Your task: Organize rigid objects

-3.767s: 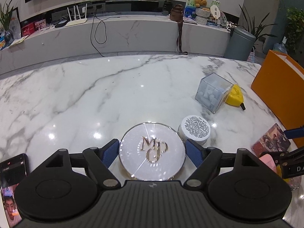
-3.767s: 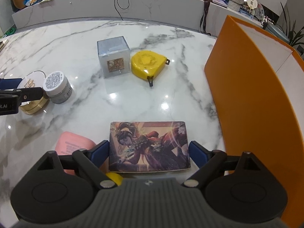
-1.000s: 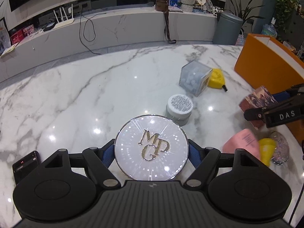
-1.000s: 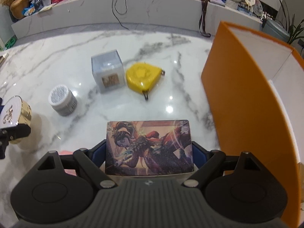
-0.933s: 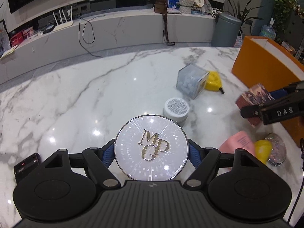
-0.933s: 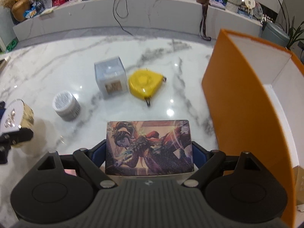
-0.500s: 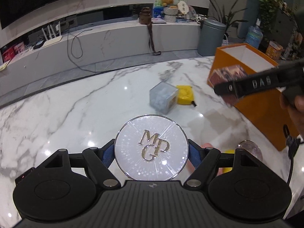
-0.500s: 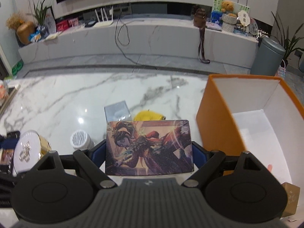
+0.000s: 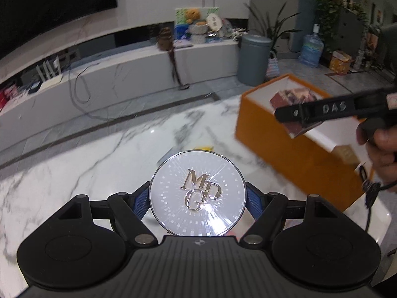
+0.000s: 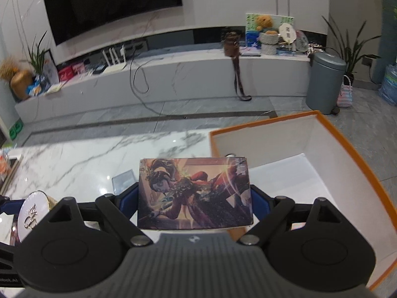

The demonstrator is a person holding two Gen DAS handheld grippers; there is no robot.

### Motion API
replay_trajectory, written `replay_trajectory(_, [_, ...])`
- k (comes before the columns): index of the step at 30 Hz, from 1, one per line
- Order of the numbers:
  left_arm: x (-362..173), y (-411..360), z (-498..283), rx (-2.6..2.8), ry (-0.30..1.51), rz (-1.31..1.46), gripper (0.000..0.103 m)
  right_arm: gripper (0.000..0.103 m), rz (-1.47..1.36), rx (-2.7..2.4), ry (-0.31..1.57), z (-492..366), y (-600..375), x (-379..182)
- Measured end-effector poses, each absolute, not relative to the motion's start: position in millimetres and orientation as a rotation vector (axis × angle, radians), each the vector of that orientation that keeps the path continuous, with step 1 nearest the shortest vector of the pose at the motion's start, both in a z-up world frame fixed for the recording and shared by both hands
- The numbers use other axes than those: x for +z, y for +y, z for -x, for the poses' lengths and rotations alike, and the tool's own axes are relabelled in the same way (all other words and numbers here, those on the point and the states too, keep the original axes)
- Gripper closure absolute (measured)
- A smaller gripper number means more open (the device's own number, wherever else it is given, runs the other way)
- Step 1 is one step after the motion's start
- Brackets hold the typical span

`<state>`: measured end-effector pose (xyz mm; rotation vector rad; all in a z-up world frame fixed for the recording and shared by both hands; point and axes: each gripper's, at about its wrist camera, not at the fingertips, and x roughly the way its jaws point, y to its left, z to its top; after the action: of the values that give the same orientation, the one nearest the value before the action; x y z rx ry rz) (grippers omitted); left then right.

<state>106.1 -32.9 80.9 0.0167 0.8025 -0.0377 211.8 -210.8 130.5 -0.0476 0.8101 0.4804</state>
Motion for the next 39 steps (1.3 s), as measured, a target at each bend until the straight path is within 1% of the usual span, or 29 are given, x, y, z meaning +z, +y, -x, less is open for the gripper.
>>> replay_trajectory(10, [112, -100, -159, -0.168, 0.756, -0.116, 0.015, 0.016, -0.096, 0.362, 0.776, -229, -278, 146])
replay_trajectory(16, [111, -141, -182, -0.246, 0.748, -0.191, 0.015, 0.016, -0.131, 0.302, 0.787, -238, -304, 143])
replay_trajectory(21, [107, -157, -206, -0.322, 0.764, -0.156, 0.015, 0.016, -0.134, 0.264, 0.79, -244, -318, 139])
replay_trajectory(25, [98, -169, -228, -0.343, 0.774, -0.17, 0.015, 0.016, -0.175, 0.216, 0.791, -250, -335, 136])
replay_trajectory(29, [79, -177, -256, -0.363, 0.844, -0.163, 0.015, 0.016, -0.228, 0.138, 0.81, -258, -350, 129])
replay_trajectory(33, [64, -188, -273, -0.34, 0.875, -0.22, 0.015, 0.016, -0.289, 0.086, 0.847, -268, -357, 117])
replay_trajectory(39, [41, -200, -298, -0.33, 0.94, -0.312, 0.015, 0.016, -0.307, 0.035, 0.92, -286, -353, 96])
